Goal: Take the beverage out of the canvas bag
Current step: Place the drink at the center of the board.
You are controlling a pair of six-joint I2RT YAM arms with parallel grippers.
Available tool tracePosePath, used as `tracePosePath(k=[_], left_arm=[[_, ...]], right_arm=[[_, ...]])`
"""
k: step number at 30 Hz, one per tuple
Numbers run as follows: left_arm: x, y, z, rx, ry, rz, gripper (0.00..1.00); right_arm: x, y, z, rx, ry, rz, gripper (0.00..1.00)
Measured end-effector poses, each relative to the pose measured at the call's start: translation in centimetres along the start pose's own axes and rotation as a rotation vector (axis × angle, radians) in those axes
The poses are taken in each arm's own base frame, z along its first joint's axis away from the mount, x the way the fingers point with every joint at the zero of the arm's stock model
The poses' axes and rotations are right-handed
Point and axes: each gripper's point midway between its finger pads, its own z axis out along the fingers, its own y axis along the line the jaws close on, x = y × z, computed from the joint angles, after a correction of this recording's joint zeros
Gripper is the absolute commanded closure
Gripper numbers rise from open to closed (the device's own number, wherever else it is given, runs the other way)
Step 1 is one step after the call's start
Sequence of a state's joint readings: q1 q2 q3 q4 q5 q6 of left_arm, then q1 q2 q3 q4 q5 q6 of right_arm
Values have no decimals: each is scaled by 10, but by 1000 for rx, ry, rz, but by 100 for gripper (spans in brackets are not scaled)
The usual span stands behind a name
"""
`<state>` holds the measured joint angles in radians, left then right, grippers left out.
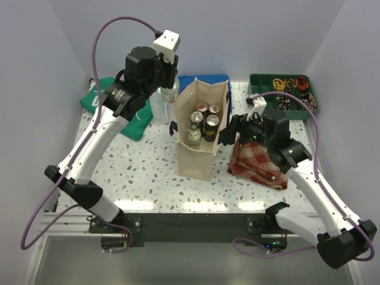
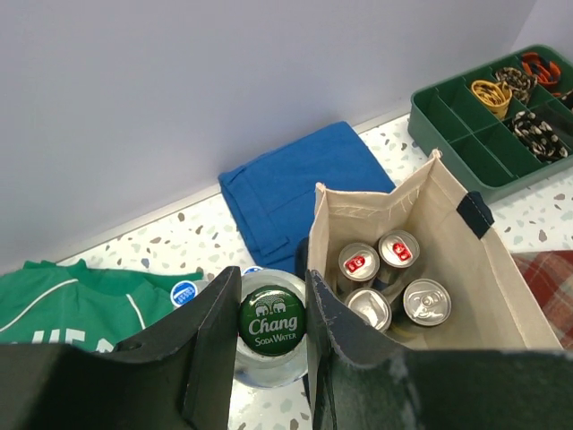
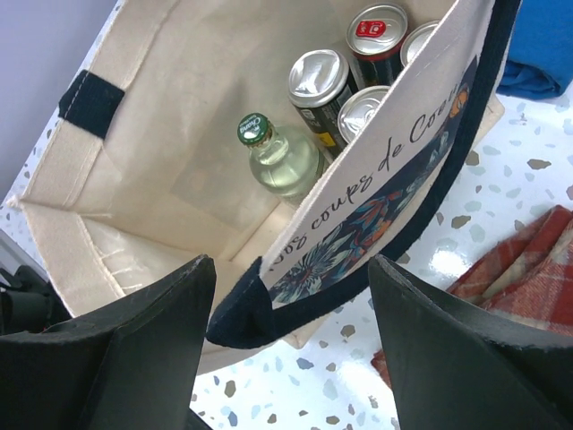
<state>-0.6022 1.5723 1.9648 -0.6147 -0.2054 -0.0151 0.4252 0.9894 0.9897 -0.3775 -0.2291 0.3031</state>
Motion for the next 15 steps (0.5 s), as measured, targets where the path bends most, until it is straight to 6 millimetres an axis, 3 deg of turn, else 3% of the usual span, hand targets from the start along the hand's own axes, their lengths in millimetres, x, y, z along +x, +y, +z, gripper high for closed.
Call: tracePosePath(k=[8, 15], left_arm=[[-9, 8, -14, -26, -35, -9, 100], [25, 19, -9, -65, 24, -16, 100]], right_arm=[[0, 1, 2, -5, 3, 10, 27], [0, 1, 2, -5, 2, 10, 27]])
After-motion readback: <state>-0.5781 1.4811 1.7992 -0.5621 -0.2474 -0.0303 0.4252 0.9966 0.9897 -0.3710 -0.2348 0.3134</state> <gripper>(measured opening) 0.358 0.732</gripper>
